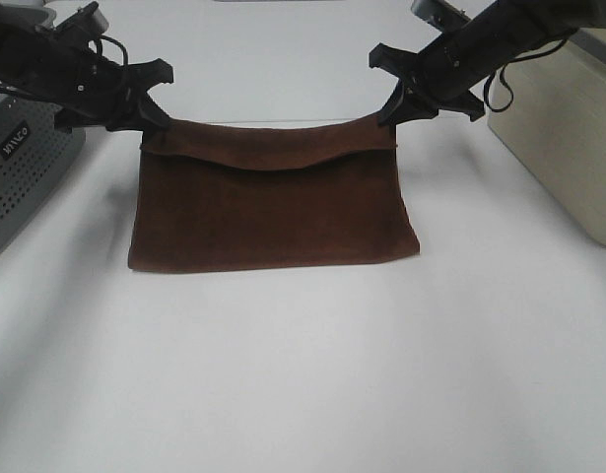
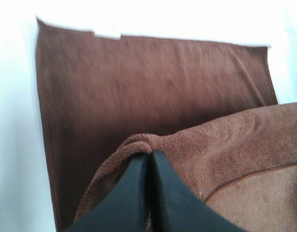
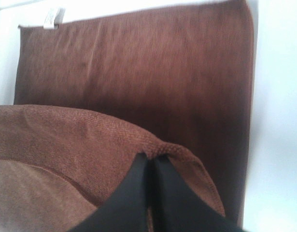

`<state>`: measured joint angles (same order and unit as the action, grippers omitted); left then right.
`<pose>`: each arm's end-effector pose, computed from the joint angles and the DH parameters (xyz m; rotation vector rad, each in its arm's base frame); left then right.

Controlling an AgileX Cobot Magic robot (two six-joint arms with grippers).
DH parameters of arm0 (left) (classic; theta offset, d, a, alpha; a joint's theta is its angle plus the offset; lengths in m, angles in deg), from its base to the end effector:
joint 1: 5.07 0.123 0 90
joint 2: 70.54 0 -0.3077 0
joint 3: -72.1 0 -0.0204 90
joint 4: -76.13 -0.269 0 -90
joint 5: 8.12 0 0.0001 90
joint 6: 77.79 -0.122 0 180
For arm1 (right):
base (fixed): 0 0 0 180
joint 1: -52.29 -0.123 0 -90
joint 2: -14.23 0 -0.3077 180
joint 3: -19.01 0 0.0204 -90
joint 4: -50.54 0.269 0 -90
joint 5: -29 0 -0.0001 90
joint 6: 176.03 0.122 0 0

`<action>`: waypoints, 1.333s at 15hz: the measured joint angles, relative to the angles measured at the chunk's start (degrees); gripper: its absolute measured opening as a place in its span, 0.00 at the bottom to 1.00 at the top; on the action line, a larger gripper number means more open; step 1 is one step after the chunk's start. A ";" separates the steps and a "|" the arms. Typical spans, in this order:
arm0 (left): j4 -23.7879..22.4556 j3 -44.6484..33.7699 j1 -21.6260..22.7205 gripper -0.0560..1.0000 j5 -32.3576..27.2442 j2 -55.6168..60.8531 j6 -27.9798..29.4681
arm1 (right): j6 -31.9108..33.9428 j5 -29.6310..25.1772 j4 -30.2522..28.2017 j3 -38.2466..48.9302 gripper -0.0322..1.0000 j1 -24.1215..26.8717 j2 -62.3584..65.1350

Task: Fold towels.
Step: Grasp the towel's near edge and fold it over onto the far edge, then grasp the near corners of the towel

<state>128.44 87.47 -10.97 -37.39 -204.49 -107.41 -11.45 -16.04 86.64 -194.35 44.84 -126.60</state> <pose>0.5278 -0.1021 0.1508 -0.0845 2.4220 -0.6764 0.5511 0.1234 0.1636 -0.0702 2.5596 0.6792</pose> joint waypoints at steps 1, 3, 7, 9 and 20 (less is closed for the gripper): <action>0.00 0.00 0.00 0.05 0.00 0.00 0.00 | 0.00 0.00 0.00 0.00 0.03 0.00 0.00; 0.00 5.90 0.00 0.05 1.15 -4.47 0.00 | 0.52 0.00 -1.43 -8.14 0.03 0.00 -4.81; 0.23 16.10 0.00 0.05 4.18 -12.72 0.00 | 2.98 2.18 -7.68 -18.39 0.03 0.00 -12.32; 1.09 18.51 -0.23 0.05 5.79 -15.41 0.00 | 2.98 4.98 -9.17 -18.96 0.03 0.00 -13.81; -4.13 18.96 -0.23 0.85 -0.23 -14.38 0.86 | 2.98 -4.24 -11.97 -18.96 0.79 0.00 -12.26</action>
<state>124.32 106.43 -11.20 -37.62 -218.87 -106.55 -8.47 -20.28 74.66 -213.31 44.84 -138.86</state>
